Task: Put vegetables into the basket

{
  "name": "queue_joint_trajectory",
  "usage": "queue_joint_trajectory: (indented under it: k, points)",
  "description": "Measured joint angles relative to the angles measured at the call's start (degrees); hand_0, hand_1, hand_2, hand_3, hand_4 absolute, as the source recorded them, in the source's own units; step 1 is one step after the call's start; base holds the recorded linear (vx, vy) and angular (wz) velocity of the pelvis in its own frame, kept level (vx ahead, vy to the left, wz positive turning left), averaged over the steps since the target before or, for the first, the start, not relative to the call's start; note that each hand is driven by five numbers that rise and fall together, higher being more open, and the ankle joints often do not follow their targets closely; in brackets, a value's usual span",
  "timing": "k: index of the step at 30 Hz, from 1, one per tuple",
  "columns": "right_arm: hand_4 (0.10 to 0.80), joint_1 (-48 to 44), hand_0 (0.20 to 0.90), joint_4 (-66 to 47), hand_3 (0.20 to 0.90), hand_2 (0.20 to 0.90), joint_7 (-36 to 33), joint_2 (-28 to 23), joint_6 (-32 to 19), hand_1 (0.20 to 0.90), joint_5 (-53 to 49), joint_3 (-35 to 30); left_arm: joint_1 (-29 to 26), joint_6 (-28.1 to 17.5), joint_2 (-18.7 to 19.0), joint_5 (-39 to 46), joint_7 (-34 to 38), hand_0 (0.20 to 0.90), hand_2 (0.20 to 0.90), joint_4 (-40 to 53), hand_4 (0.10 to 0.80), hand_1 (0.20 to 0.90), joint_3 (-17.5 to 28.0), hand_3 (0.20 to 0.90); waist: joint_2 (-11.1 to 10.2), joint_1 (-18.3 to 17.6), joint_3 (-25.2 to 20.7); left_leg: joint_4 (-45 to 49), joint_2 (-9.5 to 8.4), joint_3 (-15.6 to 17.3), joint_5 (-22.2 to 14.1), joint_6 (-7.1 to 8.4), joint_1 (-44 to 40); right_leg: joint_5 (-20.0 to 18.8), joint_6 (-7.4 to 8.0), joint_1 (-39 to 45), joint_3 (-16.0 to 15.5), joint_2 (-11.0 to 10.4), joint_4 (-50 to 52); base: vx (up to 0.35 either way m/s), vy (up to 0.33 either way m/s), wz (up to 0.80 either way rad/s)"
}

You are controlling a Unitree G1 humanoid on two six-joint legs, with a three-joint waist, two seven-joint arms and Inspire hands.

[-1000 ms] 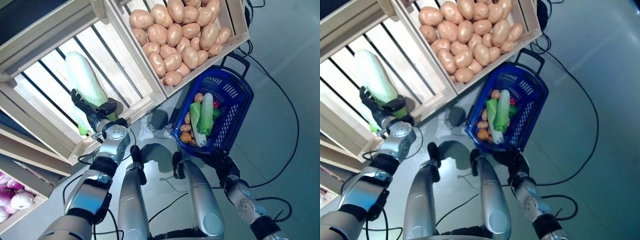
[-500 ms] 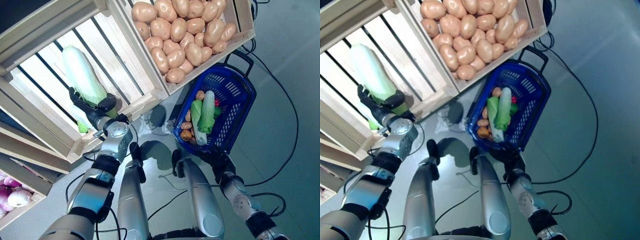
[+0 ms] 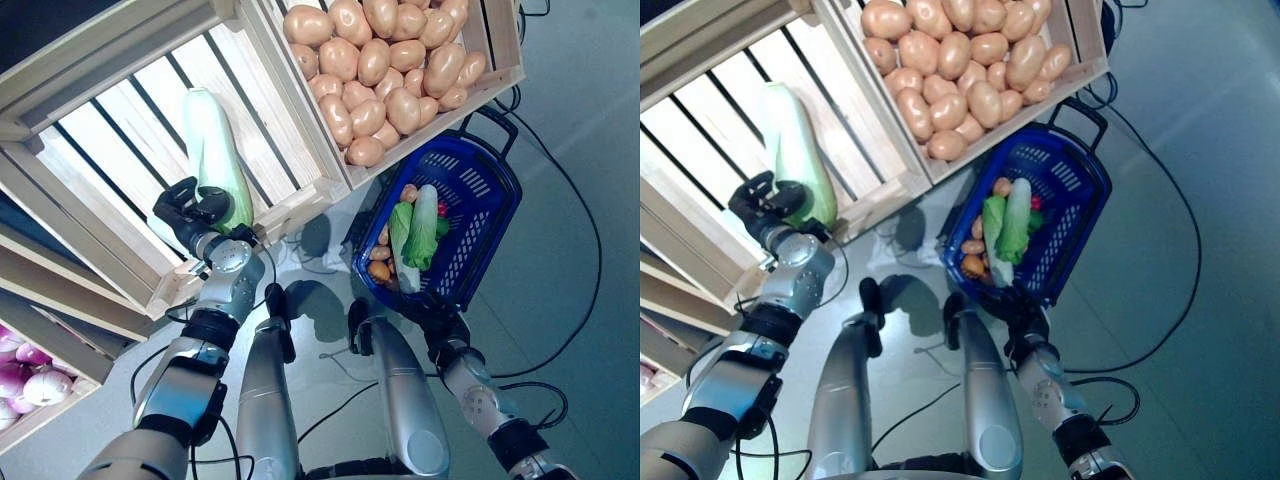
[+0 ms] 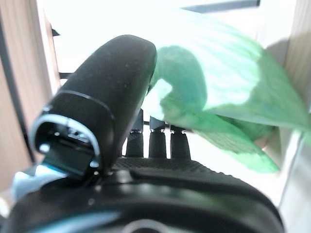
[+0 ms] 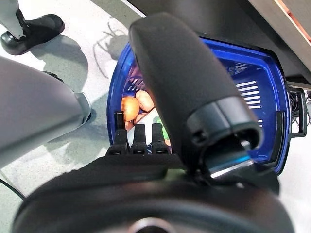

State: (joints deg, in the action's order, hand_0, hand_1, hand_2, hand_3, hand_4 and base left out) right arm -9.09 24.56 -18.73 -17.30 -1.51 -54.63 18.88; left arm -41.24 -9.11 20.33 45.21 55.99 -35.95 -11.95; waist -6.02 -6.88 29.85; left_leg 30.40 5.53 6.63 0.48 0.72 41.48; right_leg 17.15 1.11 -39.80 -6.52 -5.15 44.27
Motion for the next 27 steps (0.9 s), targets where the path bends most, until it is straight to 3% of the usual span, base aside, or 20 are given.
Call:
queue_joint_trajectory:
  k: [8,17,19,20,27]
  points:
    - [0.8,0.61,0.9,0.6,0.9,0.9,0.03,0.11,-0.01,0.9,0.12,-0.03,1.72,-0.88,-1.09,7.41,-3.75,0.3,0.3,0.33,0.4,0.3,1.34,0.3,-0.01,0.07,-0.01,-1.51,-0.77,-0.34,-0.01,-0.08,-3.39,-0.21,0.44,3.5,0.05,-0.31,-1.25,0.01,0.035,0.01]
    - [0.8,1.8,0.9,0.52,0.9,0.9,0.09,0.14,0.05,0.9,0.12,0.0,2.91,1.48,-2.05,3.76,-2.98,0.3,0.3,0.28,0.4,0.3,0.81,0.3,-0.14,0.01,-0.1,-7.75,-1.56,-0.25,2.07,0.12,-8.87,-1.39,1.26,8.54,-0.33,-0.17,-6.39,-0.01,-0.014,0.02]
    - [0.8,1.04,0.9,0.54,0.9,0.9,0.09,0.13,0.14,0.9,0.11,0.02,2.43,2.66,-1.88,0.65,-2.05,0.505,0.505,0.28,0.536,0.505,-0.7,0.505,-0.15,0.02,-0.1,-8.38,-1.59,-0.43,2.44,0.0,-8.85,-1.42,1.24,8.57,-0.6,-0.11,-6.92,-0.035,-0.053,0.06]
    - [0.8,0.8,0.9,0.54,0.9,0.9,0.09,0.13,0.15,0.9,0.1,0.05,2.35,2.79,-1.88,0.2,-2.02,0.9,0.9,0.29,0.8,0.9,-1.01,0.9,-0.15,0.01,-0.1,-8.46,-1.59,-0.45,2.46,0.01,-8.85,-1.42,1.24,8.58,-0.63,-0.1,-6.99,-0.044,-0.06,0.03]
    - [0.8,-0.11,0.9,0.6,0.9,0.9,0.07,0.14,0.2,0.9,0.08,0.19,2.22,3.74,-2.24,-2.96,-1.66,0.9,0.9,0.68,0.8,0.9,-1.9,0.9,-0.18,0.01,-0.09,-9.09,-1.5,-1.49,2.76,0.47,-8.45,-1.44,1.01,8.58,-1.53,0.22,-7.74,-0.021,-0.057,0.04]
